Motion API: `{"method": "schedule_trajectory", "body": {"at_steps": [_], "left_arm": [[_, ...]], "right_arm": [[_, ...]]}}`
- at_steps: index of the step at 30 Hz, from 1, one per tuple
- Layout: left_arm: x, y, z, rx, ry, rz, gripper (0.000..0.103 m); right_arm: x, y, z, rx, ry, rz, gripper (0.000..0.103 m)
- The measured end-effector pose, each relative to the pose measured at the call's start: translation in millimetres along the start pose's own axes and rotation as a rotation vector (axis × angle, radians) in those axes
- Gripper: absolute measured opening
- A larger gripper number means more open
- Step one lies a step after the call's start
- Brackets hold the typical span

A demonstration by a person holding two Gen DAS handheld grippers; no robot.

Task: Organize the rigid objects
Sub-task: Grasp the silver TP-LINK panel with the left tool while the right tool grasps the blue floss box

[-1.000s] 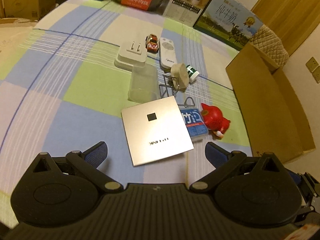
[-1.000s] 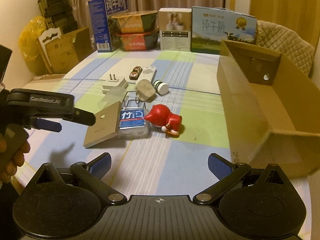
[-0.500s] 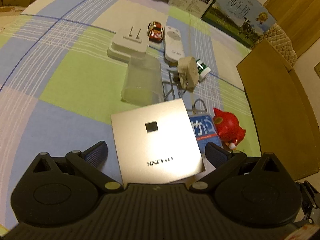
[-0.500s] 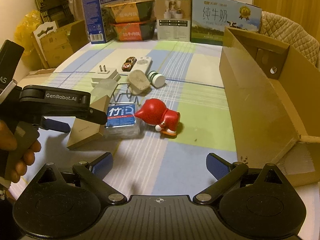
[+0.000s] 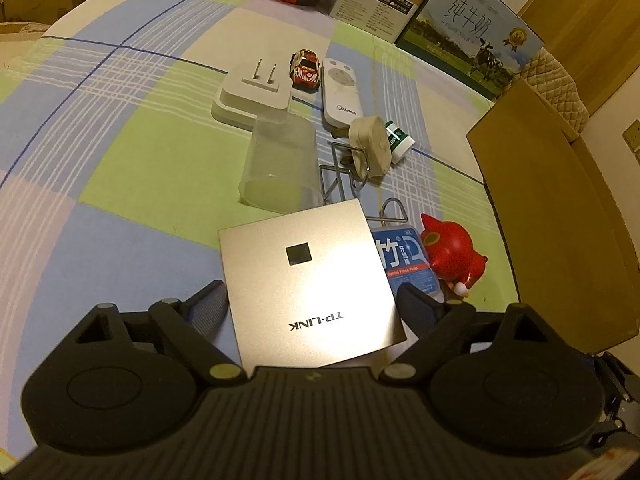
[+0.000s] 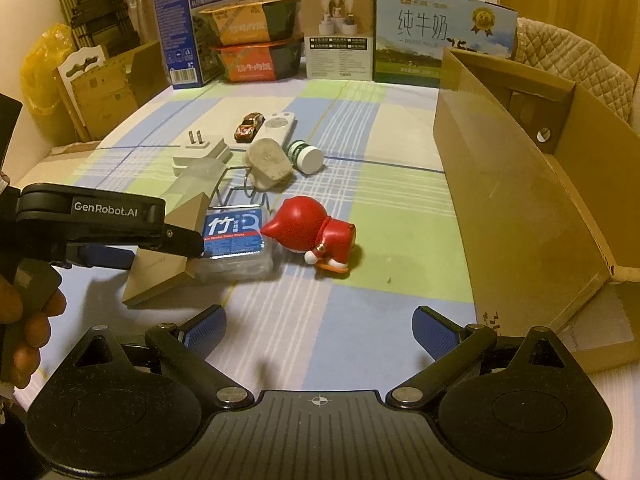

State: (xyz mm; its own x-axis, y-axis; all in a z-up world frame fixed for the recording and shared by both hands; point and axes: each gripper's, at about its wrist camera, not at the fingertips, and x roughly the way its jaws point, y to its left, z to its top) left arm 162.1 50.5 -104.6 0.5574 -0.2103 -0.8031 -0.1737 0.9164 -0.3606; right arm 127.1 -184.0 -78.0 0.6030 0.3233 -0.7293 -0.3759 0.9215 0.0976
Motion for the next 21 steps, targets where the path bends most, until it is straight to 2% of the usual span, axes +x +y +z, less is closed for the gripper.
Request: {"method": "schedule_trajectory", "body": {"at_steps": [8, 15, 21], "left_arm": [[-25, 13, 17, 0.109, -0.041, 0.068, 0.088], [-23, 42, 25, 0.147, 0.011, 0.114, 0.088], [-13, 48, 22, 0.190, 0.037, 0.139, 0.088]], "right_arm": [[3, 13, 8, 0.004, -0.015, 0.087, 0.097], [26, 40, 15, -0.028, -0.013, 0.165, 0.097], [49, 52, 22, -0.064, -0.017, 0.181, 0.097]]}}
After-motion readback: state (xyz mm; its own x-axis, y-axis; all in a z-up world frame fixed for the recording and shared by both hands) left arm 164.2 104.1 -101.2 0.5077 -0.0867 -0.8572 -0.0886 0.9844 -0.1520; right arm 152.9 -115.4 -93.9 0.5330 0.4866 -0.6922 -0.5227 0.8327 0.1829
